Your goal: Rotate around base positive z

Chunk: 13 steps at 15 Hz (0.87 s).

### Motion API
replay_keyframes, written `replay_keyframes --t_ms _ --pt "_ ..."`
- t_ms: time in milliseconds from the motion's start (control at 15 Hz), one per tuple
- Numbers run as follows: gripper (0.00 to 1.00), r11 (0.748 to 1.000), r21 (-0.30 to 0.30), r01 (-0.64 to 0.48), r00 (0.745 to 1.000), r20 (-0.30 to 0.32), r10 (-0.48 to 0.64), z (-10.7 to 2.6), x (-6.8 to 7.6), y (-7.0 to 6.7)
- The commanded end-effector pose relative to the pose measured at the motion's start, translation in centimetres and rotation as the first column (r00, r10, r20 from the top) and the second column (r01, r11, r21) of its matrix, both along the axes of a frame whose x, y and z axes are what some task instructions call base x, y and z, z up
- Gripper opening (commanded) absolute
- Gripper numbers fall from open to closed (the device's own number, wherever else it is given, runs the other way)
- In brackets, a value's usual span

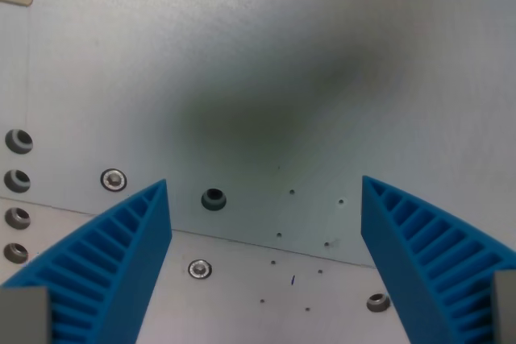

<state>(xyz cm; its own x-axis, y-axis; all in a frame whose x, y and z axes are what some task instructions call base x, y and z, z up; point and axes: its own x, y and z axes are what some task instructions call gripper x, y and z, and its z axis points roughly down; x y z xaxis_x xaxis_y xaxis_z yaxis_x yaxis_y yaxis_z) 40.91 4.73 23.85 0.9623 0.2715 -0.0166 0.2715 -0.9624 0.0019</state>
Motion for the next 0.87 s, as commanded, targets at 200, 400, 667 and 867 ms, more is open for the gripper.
replay_keyframes --t_ms 200,400,667,867 --pt "1.0 0.983 -0.003 -0.184 0.983 0.008 0.184 0.27 0.07 -0.04" --pt "1.0 0.975 -0.003 -0.223 0.975 0.008 0.223 0.27 0.07 -0.04" --pt "1.0 0.962 -0.003 -0.275 0.962 0.008 0.275 0.27 0.07 -0.04" --pt "1.0 0.95 -0.004 -0.313 0.95 0.007 0.313 0.27 0.07 -0.04"
